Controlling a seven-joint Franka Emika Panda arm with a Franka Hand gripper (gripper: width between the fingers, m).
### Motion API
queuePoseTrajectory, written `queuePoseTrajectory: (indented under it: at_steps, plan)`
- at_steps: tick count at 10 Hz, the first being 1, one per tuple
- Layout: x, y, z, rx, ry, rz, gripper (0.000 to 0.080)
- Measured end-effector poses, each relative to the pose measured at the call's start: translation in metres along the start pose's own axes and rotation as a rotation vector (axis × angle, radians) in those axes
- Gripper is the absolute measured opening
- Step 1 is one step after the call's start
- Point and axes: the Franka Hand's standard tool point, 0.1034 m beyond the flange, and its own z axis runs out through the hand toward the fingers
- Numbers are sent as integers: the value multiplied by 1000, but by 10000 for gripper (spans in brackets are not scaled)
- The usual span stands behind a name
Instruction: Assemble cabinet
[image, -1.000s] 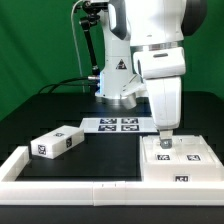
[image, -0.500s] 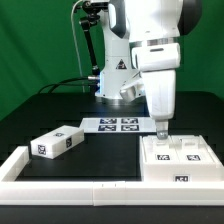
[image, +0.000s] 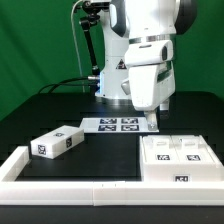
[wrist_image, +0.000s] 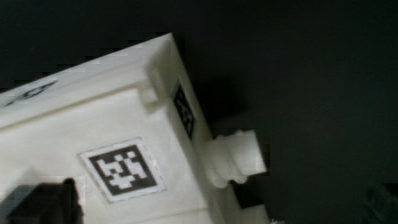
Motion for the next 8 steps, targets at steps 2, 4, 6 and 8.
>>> queuePoseTrajectory:
  at_steps: [2,4,6,8]
  plan:
    - [0,0,0,0,6,131,797]
    - [-9,-10,2,-19,33,409,797]
    - [-9,-13,6,-10,52,592,797]
    - [-8,-13,6,-1,58,704,797]
